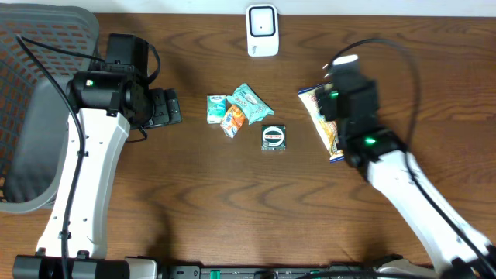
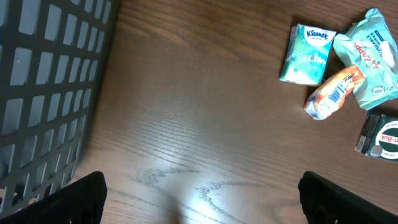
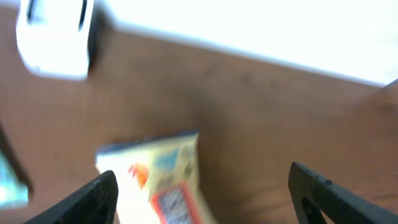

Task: Scan the item barcode

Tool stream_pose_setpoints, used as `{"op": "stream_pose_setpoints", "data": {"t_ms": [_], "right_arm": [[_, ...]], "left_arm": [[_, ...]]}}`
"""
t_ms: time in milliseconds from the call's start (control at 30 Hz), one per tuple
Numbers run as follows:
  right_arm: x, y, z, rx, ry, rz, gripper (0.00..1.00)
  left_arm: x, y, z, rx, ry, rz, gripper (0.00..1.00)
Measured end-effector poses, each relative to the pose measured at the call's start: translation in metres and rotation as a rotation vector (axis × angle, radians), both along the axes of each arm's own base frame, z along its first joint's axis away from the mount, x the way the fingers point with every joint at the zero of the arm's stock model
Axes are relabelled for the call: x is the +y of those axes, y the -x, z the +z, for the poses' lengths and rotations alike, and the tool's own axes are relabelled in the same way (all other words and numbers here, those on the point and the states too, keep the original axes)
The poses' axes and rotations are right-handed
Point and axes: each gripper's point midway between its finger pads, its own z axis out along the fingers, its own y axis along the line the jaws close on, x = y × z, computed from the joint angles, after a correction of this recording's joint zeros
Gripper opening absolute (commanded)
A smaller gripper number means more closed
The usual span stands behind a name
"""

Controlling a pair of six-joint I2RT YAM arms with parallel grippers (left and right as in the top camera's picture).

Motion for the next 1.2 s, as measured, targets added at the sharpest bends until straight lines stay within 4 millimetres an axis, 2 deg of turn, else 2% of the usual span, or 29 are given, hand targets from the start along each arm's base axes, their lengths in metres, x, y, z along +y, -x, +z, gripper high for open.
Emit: {"op": "stream_pose_setpoints", "data": {"t_ms": [33,100,133,167,267,300,367,467,567,600,733,767,800,867,1100,1133,1200], "right_arm": [[-0.007,-0.002,0.011,-0.03,-0.018,-0.012,0.84],[-0.025,-0.006,0.018,-0.044,-0.051,-0.032,0.84],[-0.038,-0.01,0.01,-0.017,-0.082,-0.03,0.84],[-0.041,-0.011,0.007,-0.011,-0.087,-0.032,0.84],[-0.067,-0.022,-0.043,0.122,-0.196,0.002,0.83],[-0.068,-0.024,-0.054,0.151,-0.229,0.023,0.83],[-0.072,-0.025,-0.093,0.249,-0.322,0.067,0.83],[-0.066,-0.022,-0.135,0.356,-0.433,0.125,0.83],[-0.044,-0.012,-0.181,0.48,-0.56,0.205,0.81],[-0.036,-0.007,-0.194,0.517,-0.605,0.233,0.77],[-0.02,-0.004,-0.199,0.538,-0.668,0.295,0.54],[-0.015,-0.003,-0.2,0.546,-0.681,0.312,0.4],[-0.012,-0.002,-0.2,0.55,-0.696,0.323,0.17],[-0.005,-0.001,-0.197,0.549,-0.72,0.341,0.01],[0.006,-0.016,-0.174,0.497,-0.852,0.338,0.01],[0.009,-0.025,-0.164,0.46,-0.882,0.346,0.01],[0.013,-0.051,-0.131,0.337,-0.945,0.379,0.01]], "left_arm": [[0.0,0.0,0.0,0.0,0.0,0.0,0.98],[0.0,0.0,0.0,0.0,0.0,0.0,0.98],[0.0,0.0,0.0,0.0,0.0,0.0,0.98],[0.0,0.0,0.0,0.0,0.0,0.0,0.98],[0.0,0.0,0.0,0.0,0.0,0.0,0.98],[0.0,0.0,0.0,0.0,0.0,0.0,0.98],[0.0,0.0,0.0,0.0,0.0,0.0,0.98],[0.0,0.0,0.0,0.0,0.0,0.0,0.98],[0.0,0.0,0.0,0.0,0.0,0.0,0.98],[0.0,0.0,0.0,0.0,0.0,0.0,0.98],[0.0,0.0,0.0,0.0,0.0,0.0,0.98],[0.0,0.0,0.0,0.0,0.0,0.0,0.98],[0.0,0.0,0.0,0.0,0.0,0.0,0.98],[0.0,0.0,0.0,0.0,0.0,0.0,0.98],[0.0,0.0,0.0,0.0,0.0,0.0,0.98],[0.0,0.0,0.0,0.0,0.0,0.0,0.98],[0.0,0.0,0.0,0.0,0.0,0.0,0.98]]}}
